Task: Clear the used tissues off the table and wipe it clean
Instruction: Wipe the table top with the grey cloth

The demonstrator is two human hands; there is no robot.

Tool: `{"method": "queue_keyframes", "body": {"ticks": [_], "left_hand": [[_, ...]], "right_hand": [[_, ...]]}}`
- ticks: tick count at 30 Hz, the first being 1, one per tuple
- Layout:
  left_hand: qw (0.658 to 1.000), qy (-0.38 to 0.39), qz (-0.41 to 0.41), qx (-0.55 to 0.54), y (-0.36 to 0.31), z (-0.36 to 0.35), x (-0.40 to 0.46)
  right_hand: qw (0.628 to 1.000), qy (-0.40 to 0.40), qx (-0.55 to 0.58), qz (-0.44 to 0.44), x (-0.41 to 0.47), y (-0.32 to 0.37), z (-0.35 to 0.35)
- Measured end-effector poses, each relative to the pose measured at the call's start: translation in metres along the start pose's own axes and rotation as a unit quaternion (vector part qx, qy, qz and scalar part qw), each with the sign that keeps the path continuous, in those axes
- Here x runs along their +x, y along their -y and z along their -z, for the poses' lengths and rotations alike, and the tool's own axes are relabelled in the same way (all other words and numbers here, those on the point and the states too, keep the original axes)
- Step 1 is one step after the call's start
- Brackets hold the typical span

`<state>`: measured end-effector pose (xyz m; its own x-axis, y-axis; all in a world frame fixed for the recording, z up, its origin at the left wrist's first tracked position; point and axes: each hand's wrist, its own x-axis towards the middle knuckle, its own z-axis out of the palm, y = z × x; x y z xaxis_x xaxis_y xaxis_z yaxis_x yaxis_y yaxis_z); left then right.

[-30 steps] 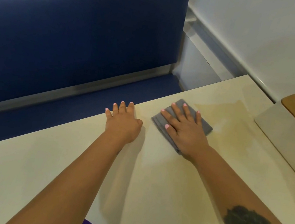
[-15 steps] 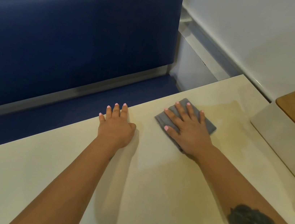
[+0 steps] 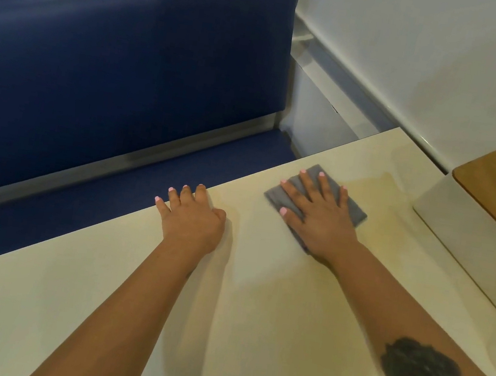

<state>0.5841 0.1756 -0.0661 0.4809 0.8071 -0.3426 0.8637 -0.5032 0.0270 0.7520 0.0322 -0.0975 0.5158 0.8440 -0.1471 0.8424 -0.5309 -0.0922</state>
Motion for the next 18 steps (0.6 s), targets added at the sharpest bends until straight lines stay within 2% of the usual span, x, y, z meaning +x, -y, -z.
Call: {"method": "queue_keyframes", "body": {"ticks": [4,7,9,11,15,18], "left_hand": [[1.000,0.000,0.005,0.002,-0.007,0.000,-0.001],[1.000,-0.001,-0.025,0.006,-0.016,0.000,0.001],[0.999,-0.002,-0.051,0.008,-0.023,0.001,0.004],[0.997,-0.002,-0.072,0.008,-0.028,0.001,0.006],[0.997,0.010,-0.078,-0.015,-0.031,0.001,0.009],[0.997,0.014,-0.075,-0.019,-0.031,0.001,0.010]], "right_hand": [[0.998,-0.006,0.006,-0.057,0.032,0.009,0.005],[1.000,-0.010,-0.003,-0.013,0.027,0.022,0.005],[0.999,-0.008,-0.003,0.032,0.008,0.016,0.002],[0.999,-0.003,-0.002,0.039,-0.009,-0.001,0.000],[1.000,-0.007,-0.003,-0.027,-0.001,-0.028,0.005],[0.998,-0.004,0.003,-0.058,0.022,-0.020,0.010]]}}
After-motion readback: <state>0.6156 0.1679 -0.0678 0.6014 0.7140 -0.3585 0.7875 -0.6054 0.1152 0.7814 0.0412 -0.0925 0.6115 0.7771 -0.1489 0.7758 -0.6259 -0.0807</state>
